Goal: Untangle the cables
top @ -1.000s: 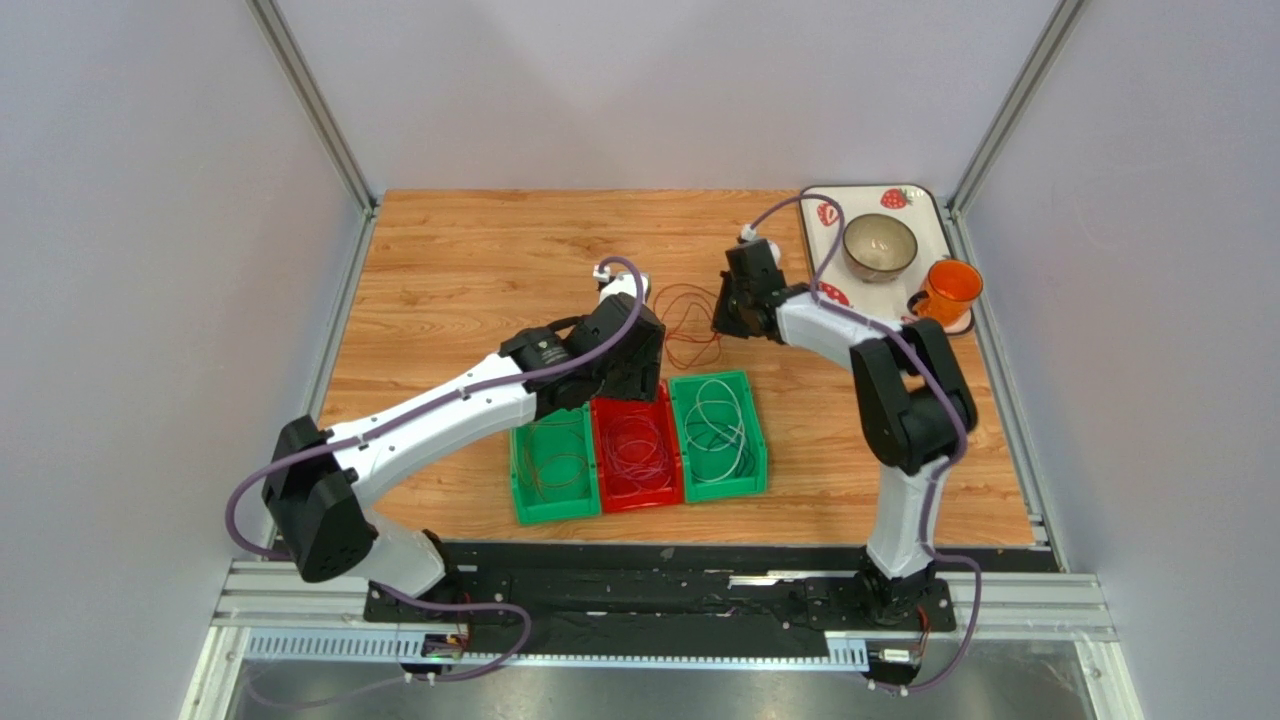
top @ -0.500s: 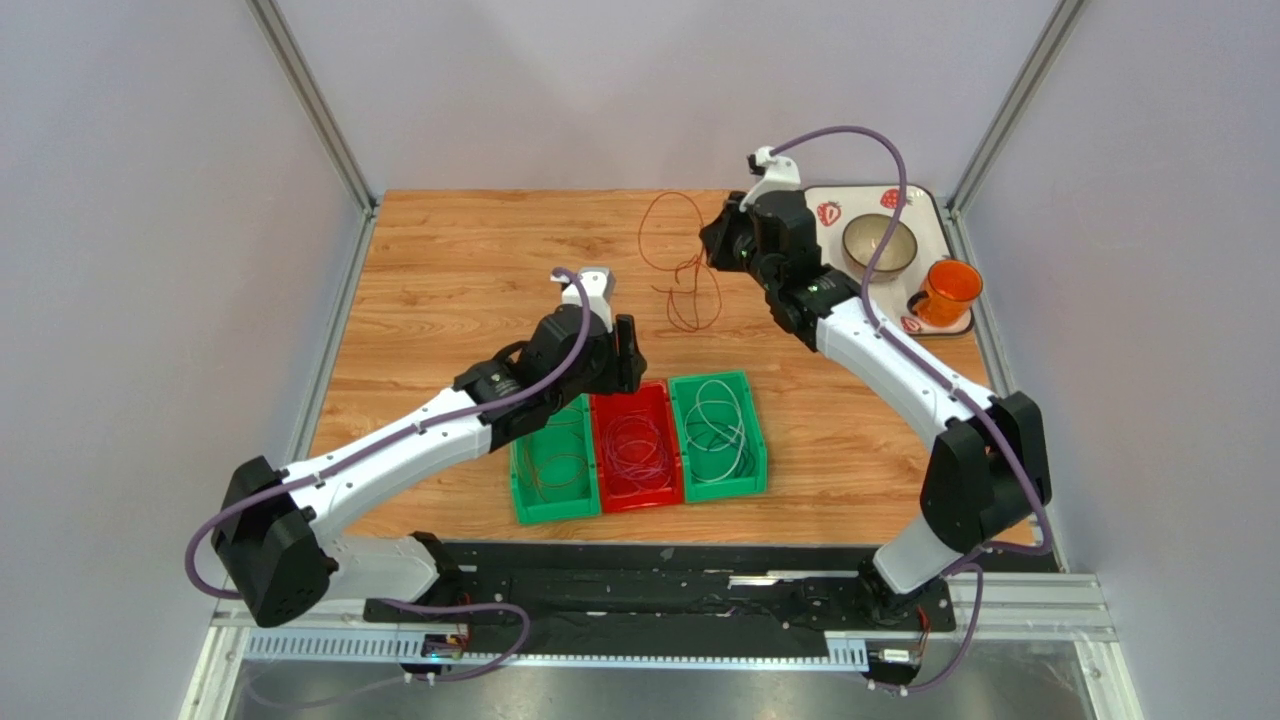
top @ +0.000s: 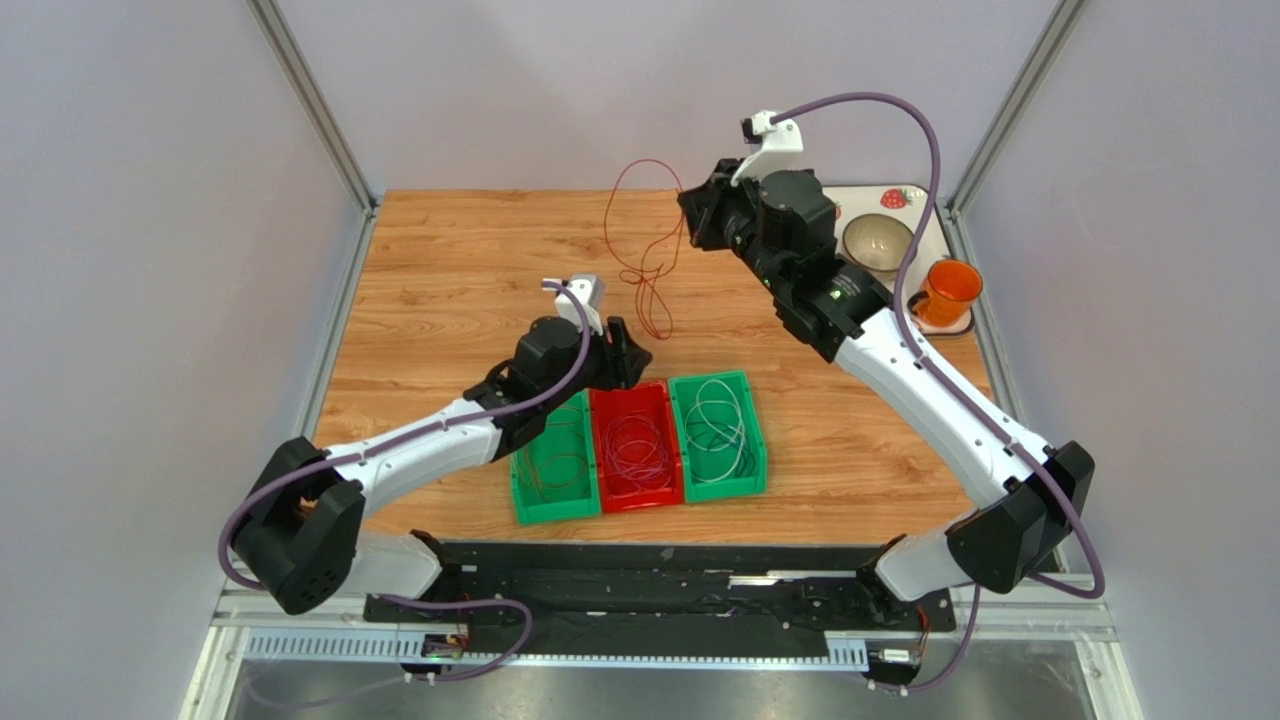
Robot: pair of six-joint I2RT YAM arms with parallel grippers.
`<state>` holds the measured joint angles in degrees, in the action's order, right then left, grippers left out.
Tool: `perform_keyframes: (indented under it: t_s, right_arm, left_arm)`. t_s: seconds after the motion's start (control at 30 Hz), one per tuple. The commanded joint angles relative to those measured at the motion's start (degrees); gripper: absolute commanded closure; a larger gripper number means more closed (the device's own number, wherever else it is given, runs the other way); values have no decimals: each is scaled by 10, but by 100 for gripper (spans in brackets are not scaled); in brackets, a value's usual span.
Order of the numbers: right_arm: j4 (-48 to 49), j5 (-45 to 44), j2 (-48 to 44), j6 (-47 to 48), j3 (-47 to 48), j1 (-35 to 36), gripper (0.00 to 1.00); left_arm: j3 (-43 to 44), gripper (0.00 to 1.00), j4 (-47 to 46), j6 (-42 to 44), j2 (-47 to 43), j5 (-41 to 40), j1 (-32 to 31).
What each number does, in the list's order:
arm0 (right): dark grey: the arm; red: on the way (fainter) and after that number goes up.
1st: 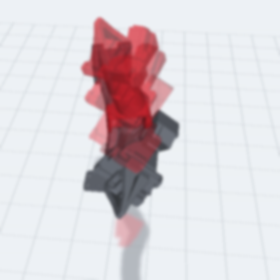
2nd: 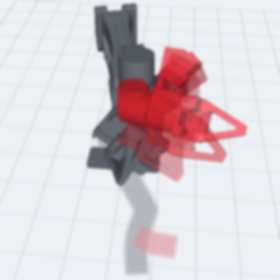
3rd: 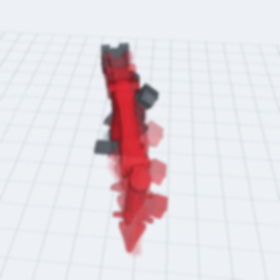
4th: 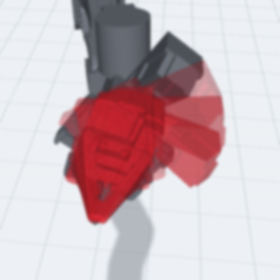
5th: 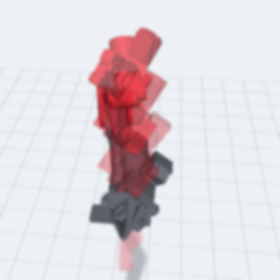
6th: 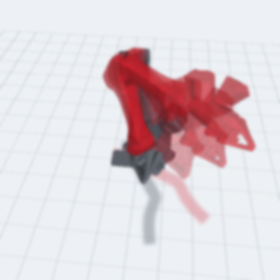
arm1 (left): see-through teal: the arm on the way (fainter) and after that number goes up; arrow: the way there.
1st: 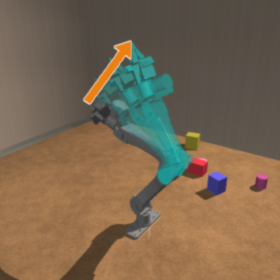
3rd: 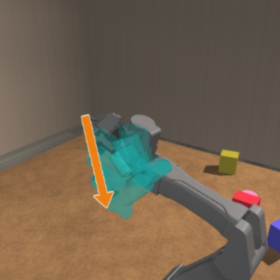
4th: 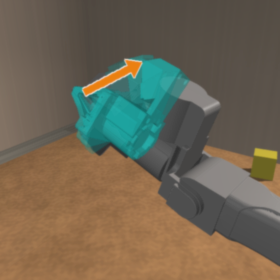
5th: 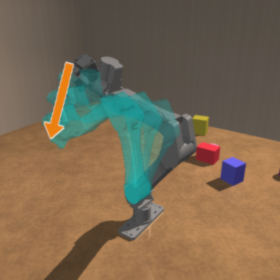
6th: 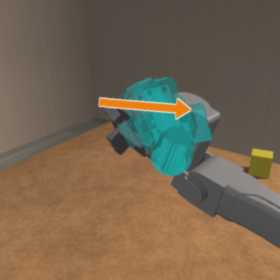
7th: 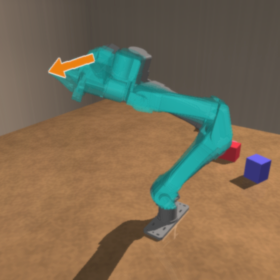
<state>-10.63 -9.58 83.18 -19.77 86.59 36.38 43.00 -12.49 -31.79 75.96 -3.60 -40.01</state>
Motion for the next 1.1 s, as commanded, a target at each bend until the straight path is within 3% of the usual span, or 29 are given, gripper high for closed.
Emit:
perform_keyframes:
  t_s: [0.0,0.23,0.57,0.67,0.73,0.8,0.83,0.87,1.0,1.07]
  right_arm:
    - [-22,-43,1,9,48,19,100]
    - [-35,-75,11,20,70,40,100]
    - [-39,-84,8,25,73,48,100]
    - [-39,-83,5,25,73,50,100]
    - [-39,-83,3,25,74,51,100]
    - [-40,-83,1,28,74,53,100]
    - [-40,-84,0,30,74,53,100]
    - [-38,-86,-1,33,73,55,100]
    - [-32,-101,-4,42,78,55,100]
    - [-33,-102,-1,52,94,55,100]
  left_arm:
    - [-47,39,-142,-8,-37,32,-1]
    - [-89,39,-206,-13,-68,68,-1]
    - [-71,38,-248,-33,-37,74,-1]
    - [-62,46,-242,-29,-33,59,-2]
    - [-55,67,-230,-26,-34,42,-1]
    - [-53,80,-222,-21,-35,40,-1]
    - [-50,80,-217,-20,-40,43,-2]
    - [-51,79,-210,-17,-51,49,-1]
    - [-51,46,-177,14,-96,110,-1]
    - [-46,43,-111,44,-126,105,-1]
